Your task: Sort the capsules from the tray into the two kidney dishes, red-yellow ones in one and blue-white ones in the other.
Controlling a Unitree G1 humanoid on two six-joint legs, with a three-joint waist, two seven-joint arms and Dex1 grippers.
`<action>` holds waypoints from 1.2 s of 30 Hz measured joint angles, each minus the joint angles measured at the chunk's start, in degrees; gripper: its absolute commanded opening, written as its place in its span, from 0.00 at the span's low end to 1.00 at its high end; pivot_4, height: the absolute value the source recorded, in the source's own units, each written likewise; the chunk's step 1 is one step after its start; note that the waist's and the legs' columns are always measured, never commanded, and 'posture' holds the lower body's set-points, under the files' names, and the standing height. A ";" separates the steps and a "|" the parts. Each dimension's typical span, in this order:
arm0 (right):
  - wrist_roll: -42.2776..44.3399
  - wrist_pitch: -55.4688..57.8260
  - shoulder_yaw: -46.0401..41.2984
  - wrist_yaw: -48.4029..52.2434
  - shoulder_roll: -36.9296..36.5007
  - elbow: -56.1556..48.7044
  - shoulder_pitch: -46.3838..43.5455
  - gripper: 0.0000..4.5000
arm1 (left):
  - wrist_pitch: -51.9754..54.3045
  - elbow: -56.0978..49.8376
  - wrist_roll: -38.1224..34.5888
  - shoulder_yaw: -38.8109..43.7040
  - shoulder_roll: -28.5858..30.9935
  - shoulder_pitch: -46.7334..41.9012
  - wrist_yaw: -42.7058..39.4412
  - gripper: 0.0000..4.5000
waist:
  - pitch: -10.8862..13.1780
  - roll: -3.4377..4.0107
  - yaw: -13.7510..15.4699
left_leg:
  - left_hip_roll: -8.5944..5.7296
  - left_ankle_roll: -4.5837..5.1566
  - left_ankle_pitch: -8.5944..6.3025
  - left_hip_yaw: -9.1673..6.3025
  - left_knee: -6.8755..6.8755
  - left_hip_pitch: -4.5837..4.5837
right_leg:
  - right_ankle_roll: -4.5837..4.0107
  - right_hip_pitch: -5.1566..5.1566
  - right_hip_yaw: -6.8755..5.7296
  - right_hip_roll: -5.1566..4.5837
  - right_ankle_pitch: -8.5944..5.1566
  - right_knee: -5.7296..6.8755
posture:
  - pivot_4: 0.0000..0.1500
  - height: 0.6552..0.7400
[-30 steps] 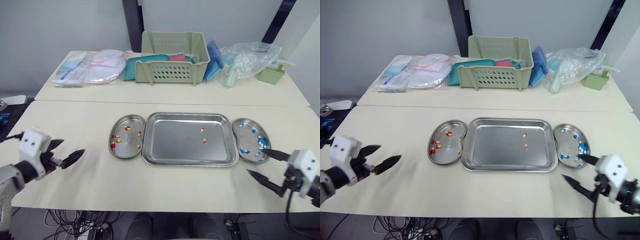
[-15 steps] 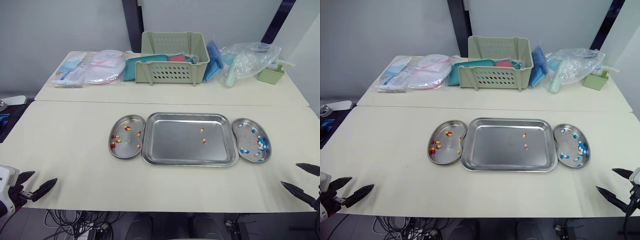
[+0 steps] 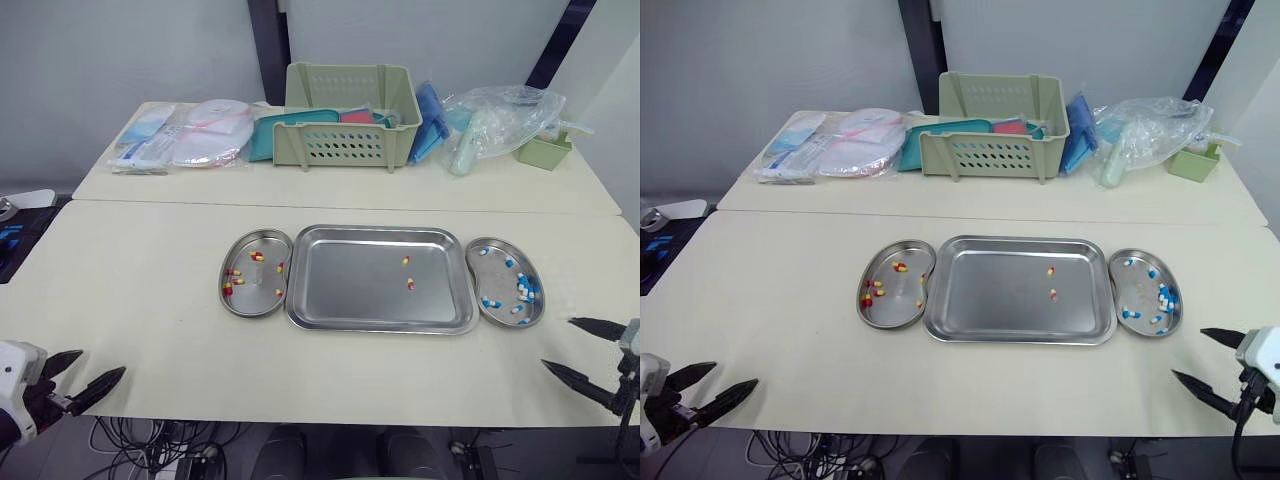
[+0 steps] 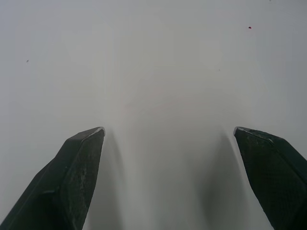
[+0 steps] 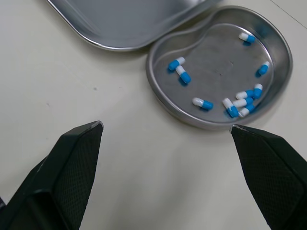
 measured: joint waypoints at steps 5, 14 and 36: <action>0.75 0.40 4.35 -3.08 6.11 -8.62 2.00 1.00 | 0.46 -1.45 -0.14 -0.02 -0.50 0.22 0.11 1.00 | -0.04 -0.03 -0.01 | 0.01 0.00 0.00 0.01 0.01 0.01 | 0.00 0.00 0.01 0.00 0.00 0.01 | 1.00 1.00; -3.08 -0.36 15.41 -11.29 14.00 -11.82 0.86 1.00 | 1.15 -6.56 -0.59 -0.37 -2.84 2.80 0.54 1.00 | -0.13 -0.12 0.00 | 0.03 -0.01 0.00 -0.02 -0.01 0.02 | -0.01 0.00 -0.01 0.01 0.00 0.02 | 1.00 1.00; -4.83 -3.30 21.45 -13.94 13.64 -9.59 -0.88 1.00 | 19.97 -41.63 -8.54 -35.04 -5.87 -26.49 7.81 1.00 | -0.28 0.06 0.11 | -0.04 0.00 0.01 -0.06 0.05 0.03 | 0.01 0.05 -0.03 0.03 0.01 0.03 | 1.00 1.00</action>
